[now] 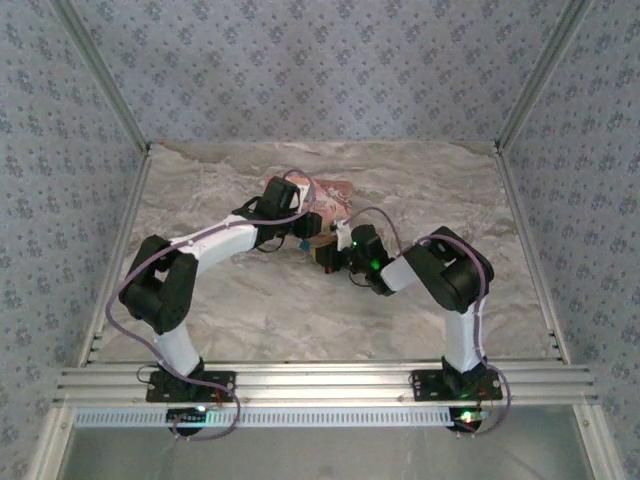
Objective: Unlock a padlock with a key
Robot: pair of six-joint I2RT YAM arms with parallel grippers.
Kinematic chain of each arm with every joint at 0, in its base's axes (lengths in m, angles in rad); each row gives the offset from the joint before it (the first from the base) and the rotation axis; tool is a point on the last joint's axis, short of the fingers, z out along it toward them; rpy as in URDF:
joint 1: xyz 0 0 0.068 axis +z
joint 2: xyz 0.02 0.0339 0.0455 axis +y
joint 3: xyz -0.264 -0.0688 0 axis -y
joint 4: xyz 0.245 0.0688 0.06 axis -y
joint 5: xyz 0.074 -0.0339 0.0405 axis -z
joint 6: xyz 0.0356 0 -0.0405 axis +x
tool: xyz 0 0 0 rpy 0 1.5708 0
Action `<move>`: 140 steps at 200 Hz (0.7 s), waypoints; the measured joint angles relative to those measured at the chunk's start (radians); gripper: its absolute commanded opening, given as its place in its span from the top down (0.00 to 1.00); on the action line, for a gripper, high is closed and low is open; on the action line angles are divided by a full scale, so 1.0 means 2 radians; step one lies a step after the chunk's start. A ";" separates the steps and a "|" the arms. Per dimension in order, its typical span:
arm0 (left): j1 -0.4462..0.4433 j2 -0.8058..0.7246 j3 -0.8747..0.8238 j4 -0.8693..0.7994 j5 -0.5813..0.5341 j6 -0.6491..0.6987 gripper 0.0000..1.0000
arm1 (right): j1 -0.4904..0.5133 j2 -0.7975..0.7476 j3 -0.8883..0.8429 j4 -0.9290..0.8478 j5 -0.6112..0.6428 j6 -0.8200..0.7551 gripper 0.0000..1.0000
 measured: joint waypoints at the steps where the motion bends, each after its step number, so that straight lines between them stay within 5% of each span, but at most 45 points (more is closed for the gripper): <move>1: 0.000 0.000 0.000 0.000 0.000 0.000 0.52 | 0.000 0.001 0.000 0.002 0.000 0.000 1.00; 44: 0.001 0.000 -0.003 0.012 -0.005 -0.005 0.51 | 0.001 0.008 0.000 0.023 0.002 0.012 1.00; 140: 0.042 -0.059 -0.007 -0.067 0.083 -0.036 0.25 | 0.020 0.009 -0.009 0.049 0.002 0.034 1.00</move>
